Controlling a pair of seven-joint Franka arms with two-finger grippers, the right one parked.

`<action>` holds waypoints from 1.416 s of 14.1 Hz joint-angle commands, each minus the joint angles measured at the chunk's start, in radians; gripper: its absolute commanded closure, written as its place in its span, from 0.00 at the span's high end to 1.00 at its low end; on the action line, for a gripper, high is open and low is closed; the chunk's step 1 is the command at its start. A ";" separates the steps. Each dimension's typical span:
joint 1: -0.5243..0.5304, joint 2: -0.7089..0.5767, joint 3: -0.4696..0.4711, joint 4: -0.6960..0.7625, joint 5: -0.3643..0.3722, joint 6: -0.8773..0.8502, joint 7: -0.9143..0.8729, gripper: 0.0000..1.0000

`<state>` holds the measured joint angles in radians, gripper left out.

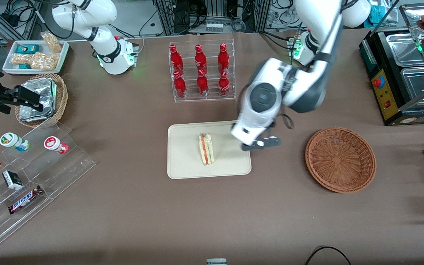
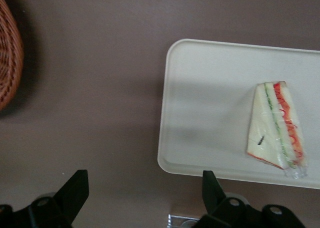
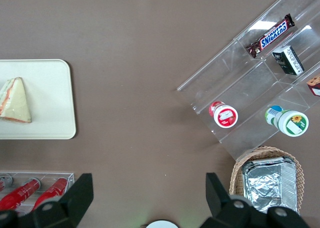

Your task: Place sandwich from basket to tray

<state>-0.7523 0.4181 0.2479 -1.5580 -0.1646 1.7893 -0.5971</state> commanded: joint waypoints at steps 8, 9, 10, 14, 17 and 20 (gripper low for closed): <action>0.342 -0.306 -0.036 -0.145 0.043 -0.188 0.426 1.00; 0.411 -0.339 -0.086 -0.145 0.048 -0.192 0.451 1.00; 0.483 -0.366 -0.143 -0.145 0.072 -0.201 0.471 1.00; 0.692 -0.423 -0.325 -0.139 0.139 -0.231 0.514 1.00; 0.807 -0.443 -0.438 -0.125 0.171 -0.232 0.514 1.00; 0.812 -0.449 -0.430 -0.091 0.181 -0.231 0.516 1.00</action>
<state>0.0390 -0.0111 -0.1687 -1.6687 -0.0020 1.5641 -0.0976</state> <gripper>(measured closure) 0.000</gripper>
